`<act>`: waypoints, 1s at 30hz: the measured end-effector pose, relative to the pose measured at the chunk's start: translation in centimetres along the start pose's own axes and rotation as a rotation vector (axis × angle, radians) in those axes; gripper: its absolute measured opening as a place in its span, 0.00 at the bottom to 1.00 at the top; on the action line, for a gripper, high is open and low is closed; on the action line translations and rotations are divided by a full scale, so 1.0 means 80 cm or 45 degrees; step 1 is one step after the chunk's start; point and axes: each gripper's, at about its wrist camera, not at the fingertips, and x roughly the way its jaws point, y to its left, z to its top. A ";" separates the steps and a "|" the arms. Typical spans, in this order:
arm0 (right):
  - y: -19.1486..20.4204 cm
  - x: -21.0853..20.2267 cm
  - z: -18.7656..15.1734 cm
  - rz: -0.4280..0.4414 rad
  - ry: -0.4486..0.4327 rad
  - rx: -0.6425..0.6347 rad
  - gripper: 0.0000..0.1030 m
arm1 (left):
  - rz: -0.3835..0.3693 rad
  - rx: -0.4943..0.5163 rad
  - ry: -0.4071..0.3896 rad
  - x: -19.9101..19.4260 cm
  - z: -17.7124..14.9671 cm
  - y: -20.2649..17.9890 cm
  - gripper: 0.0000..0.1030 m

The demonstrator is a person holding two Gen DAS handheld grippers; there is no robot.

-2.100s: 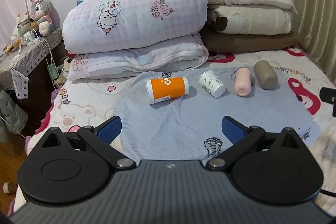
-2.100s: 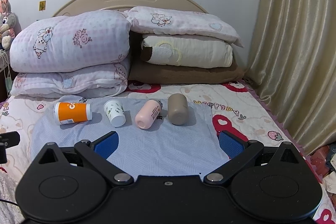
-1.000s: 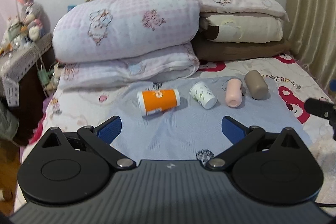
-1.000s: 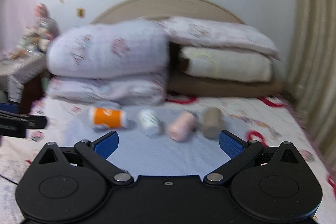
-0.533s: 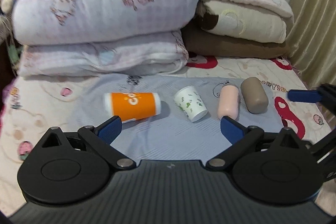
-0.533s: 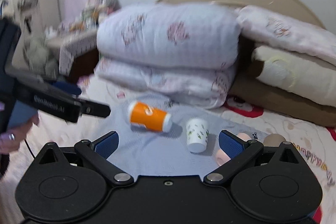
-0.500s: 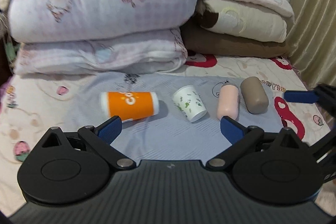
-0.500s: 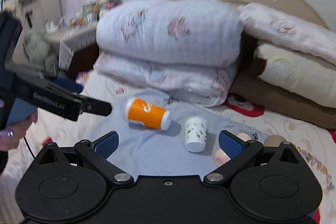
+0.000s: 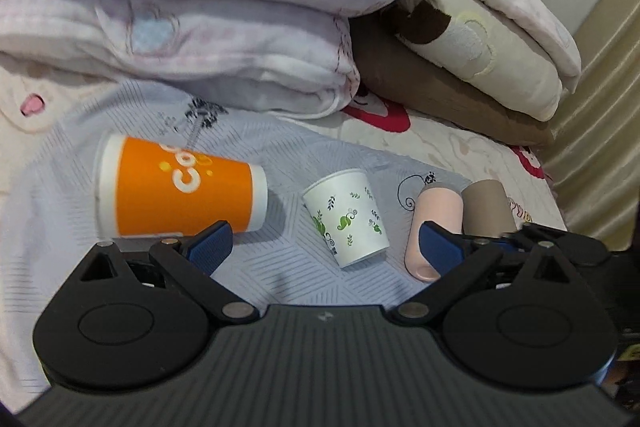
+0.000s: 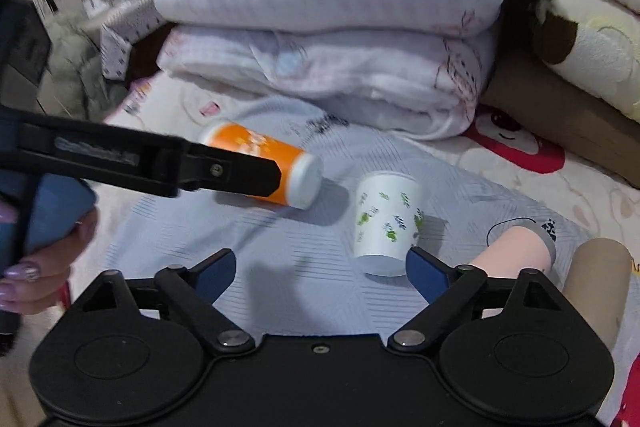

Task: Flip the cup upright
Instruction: 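Move the left gripper toward the white leaf-print cup while the right gripper approaches it too, then close the left gripper on the white cup while the right gripper grips its base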

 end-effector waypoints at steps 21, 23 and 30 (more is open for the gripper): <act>-0.031 0.081 -0.018 -0.135 -0.066 -0.022 0.83 | -0.166 -0.070 0.005 0.084 -0.035 0.019 0.83; -0.032 0.084 -0.018 -0.120 -0.067 -0.011 0.83 | -0.193 -0.100 0.012 0.087 -0.035 0.023 0.83; -0.040 0.094 -0.015 -0.130 -0.068 0.023 0.68 | -0.232 -0.140 0.038 0.102 -0.035 0.030 0.70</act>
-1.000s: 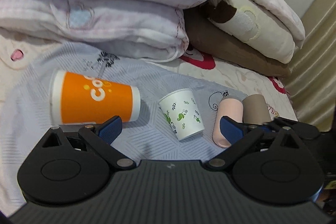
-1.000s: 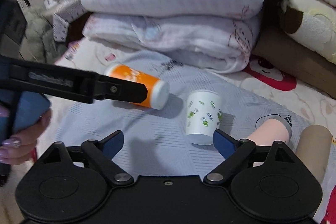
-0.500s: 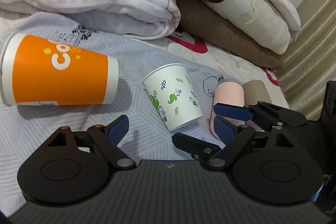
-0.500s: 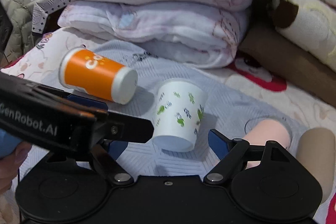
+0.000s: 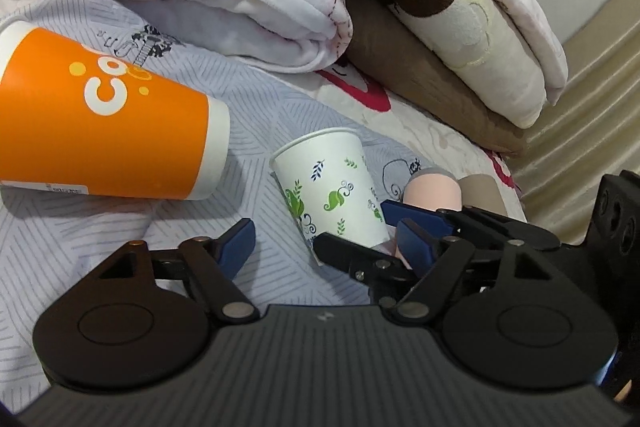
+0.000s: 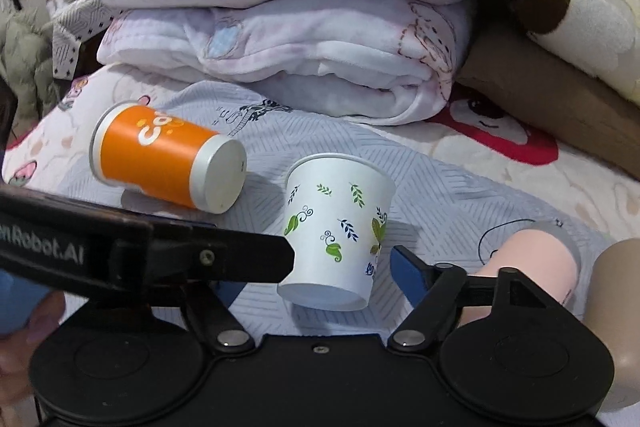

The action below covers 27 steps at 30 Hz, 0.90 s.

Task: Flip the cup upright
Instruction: 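Close the left gripper on the white cup while the right gripper grips its base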

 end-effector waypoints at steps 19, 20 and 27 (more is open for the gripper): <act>0.008 -0.023 -0.011 -0.016 0.061 0.075 0.59 | -0.109 -0.109 0.106 -0.012 -0.003 0.010 0.65; 0.009 -0.026 -0.012 -0.009 0.064 0.076 0.59 | -0.115 -0.116 0.108 -0.013 -0.004 0.010 0.65; 0.026 -0.042 -0.016 -0.018 0.091 0.101 0.59 | -0.117 -0.107 0.135 -0.024 -0.005 0.005 0.65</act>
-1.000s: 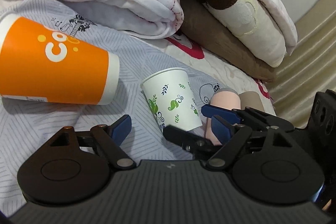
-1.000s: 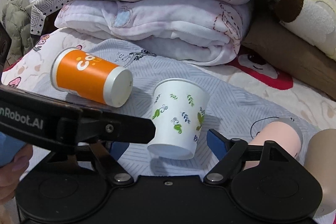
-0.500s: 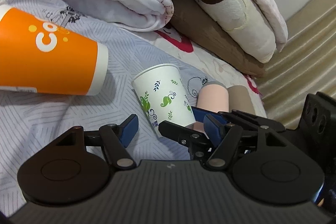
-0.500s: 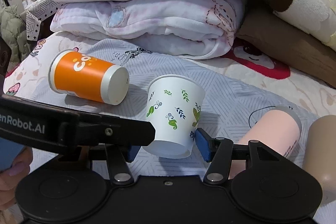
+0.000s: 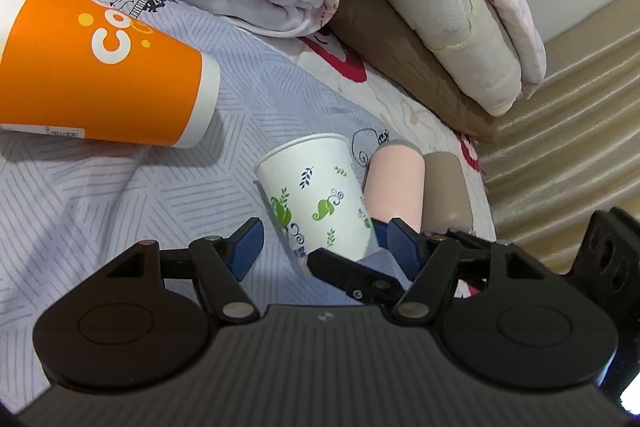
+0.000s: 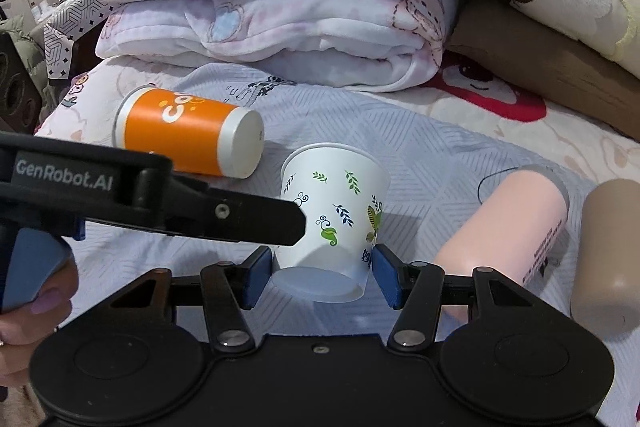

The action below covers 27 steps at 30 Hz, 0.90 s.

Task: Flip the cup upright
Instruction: 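Close the left gripper on the white cup while the right gripper grips its base, then rotate the held white cup rim-up with both grippers and lower it onto the cloth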

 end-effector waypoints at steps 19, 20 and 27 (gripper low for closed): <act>0.017 -0.050 -0.053 0.061 0.172 0.322 0.59 | 0.003 0.061 0.215 -0.021 -0.063 -0.023 0.64; 0.019 -0.053 -0.058 0.082 0.175 0.354 0.59 | 0.005 0.075 0.229 -0.021 -0.066 -0.024 0.64; 0.033 -0.055 -0.075 0.098 0.228 0.386 0.59 | 0.029 0.103 0.292 -0.026 -0.081 -0.021 0.52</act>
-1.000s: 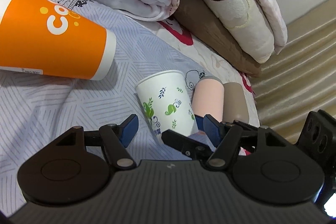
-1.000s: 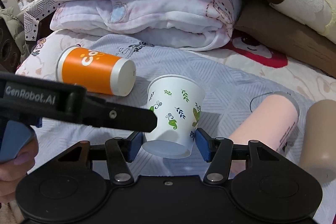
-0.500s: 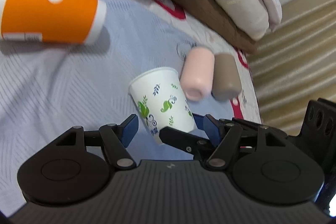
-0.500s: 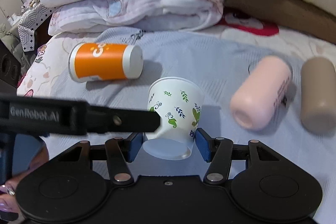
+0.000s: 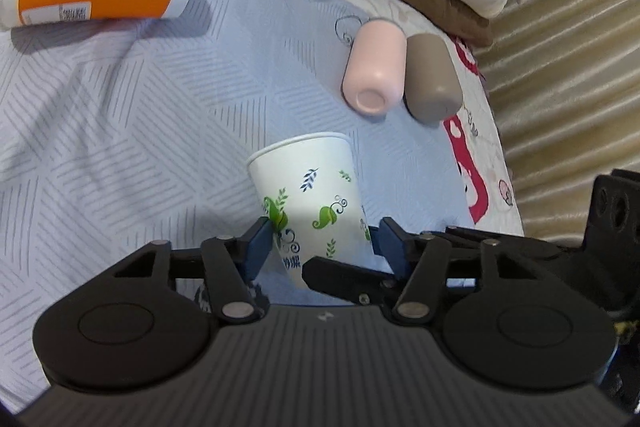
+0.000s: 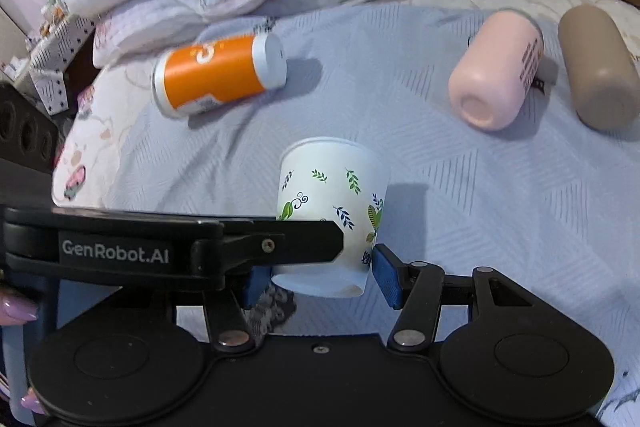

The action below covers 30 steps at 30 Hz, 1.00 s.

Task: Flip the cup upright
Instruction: 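Rotate the held white cup rim-up with both grippers and lower it onto the cloth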

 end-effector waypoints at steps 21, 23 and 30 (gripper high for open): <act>-0.005 0.028 0.025 0.079 0.124 -0.093 0.80 | -0.028 0.042 -0.001 -0.005 0.013 0.021 0.53; -0.007 0.034 0.028 0.086 0.131 -0.101 0.77 | -0.042 0.041 0.009 0.003 0.017 0.025 0.54; -0.001 0.027 0.029 0.066 0.041 -0.209 0.68 | -0.035 0.151 -0.087 0.000 0.019 0.012 0.54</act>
